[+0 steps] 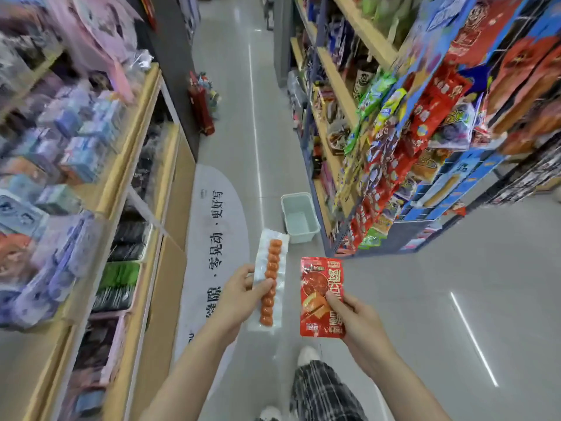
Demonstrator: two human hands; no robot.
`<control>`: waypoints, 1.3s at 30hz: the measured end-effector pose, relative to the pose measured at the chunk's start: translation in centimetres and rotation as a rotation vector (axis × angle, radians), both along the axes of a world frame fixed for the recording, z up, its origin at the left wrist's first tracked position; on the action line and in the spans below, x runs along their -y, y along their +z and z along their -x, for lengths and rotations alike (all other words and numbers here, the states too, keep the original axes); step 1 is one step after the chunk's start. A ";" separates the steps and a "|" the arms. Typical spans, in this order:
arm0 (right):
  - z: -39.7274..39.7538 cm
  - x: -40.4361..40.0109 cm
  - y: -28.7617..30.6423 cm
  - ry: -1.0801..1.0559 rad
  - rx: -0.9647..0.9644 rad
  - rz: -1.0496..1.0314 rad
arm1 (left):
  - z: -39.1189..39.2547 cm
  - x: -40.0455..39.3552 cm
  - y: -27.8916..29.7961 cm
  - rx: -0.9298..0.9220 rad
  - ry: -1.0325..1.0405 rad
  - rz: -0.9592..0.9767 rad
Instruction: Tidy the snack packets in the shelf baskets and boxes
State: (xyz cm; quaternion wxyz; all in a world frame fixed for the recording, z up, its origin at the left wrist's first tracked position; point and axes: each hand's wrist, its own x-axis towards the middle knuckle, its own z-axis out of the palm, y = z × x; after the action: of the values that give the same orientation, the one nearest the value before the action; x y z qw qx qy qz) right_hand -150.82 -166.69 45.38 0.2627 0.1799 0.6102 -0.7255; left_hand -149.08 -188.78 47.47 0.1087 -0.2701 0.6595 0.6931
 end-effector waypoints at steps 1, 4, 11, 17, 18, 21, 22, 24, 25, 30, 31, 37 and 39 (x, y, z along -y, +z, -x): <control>2.8 0.8 -0.4 -0.004 0.009 0.009 | 3.1 0.5 -0.3 0.010 -0.017 0.002; 11.6 3.6 -2.3 0.002 0.048 0.021 | 11.5 2.5 -2.1 0.054 -0.001 -0.013; 30.7 11.9 -4.3 0.055 0.164 0.066 | 27.0 9.1 -4.2 0.155 0.138 -0.045; 43.2 20.0 -7.7 -0.001 0.218 0.070 | 42.5 15.1 -5.9 0.173 0.028 -0.111; 45.3 21.5 -8.5 -0.031 0.221 0.067 | 45.3 16.2 -6.8 0.173 0.004 -0.122; 50.7 25.7 -10.6 -0.146 0.229 0.077 | 53.3 19.4 -9.3 0.197 -0.098 -0.069; 52.2 27.1 -11.1 -0.162 0.227 0.079 | 55.5 20.1 -10.2 0.228 -0.116 -0.053; 54.7 29.2 -12.2 -0.216 0.251 0.121 | 59.3 21.3 -11.9 0.299 -0.167 -0.021; 55.9 29.8 -13.1 -0.259 0.277 0.139 | 61.2 21.7 -13.0 0.325 -0.205 0.008; 60.2 28.3 -21.3 -0.419 0.428 0.021 | 68.9 19.7 -22.8 0.459 -0.486 0.077; 60.9 27.3 -24.3 -0.440 0.459 -0.008 | 70.3 18.5 -25.8 0.481 -0.566 0.097; 65.1 19.7 -45.6 -0.495 0.522 -0.237 | 75.7 10.9 -46.9 0.502 -0.877 0.205; 66.0 17.5 -53.0 -0.446 0.540 -0.389 | 76.5 9.2 -53.7 0.452 -0.978 0.306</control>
State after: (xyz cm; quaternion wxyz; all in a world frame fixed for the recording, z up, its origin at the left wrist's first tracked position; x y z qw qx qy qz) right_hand -216.83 -184.17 -7.67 0.2105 0.5385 0.5911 -0.5624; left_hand -225.56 -197.96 -6.20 0.5156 -0.0873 0.7613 0.3833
